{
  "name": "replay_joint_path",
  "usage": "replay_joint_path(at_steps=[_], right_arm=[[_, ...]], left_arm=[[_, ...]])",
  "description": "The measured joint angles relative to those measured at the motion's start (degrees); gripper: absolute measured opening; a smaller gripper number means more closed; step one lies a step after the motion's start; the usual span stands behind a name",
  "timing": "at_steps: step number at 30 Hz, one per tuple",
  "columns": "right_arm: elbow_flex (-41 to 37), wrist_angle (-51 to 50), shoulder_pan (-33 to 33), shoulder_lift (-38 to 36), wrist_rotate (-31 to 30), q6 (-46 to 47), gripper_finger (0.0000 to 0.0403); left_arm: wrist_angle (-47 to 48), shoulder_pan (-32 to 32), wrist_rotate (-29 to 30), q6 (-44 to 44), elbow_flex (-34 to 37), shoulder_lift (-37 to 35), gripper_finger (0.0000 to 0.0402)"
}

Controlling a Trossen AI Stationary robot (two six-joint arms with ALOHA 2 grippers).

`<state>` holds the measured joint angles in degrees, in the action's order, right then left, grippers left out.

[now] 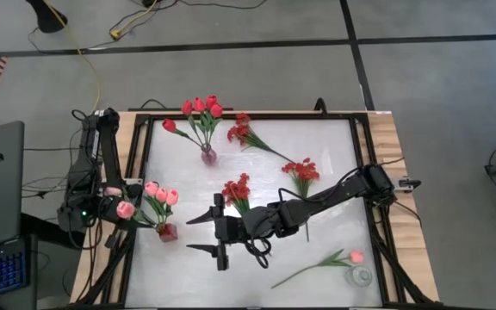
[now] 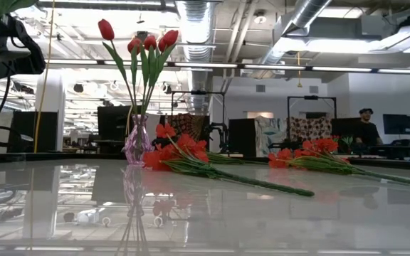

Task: Sort flowers into vase by color
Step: Put the pink tulip into the red vase

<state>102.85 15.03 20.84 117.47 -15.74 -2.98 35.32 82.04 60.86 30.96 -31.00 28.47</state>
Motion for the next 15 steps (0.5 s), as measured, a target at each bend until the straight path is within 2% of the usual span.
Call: replay_joint_path(at_steps=[15], right_arm=[[0.0,0.0,0.0,0.0,0.0,0.0,0.0286]], left_arm=[[-0.1,0.0,0.9,0.2,2.1,0.0,0.0000]])
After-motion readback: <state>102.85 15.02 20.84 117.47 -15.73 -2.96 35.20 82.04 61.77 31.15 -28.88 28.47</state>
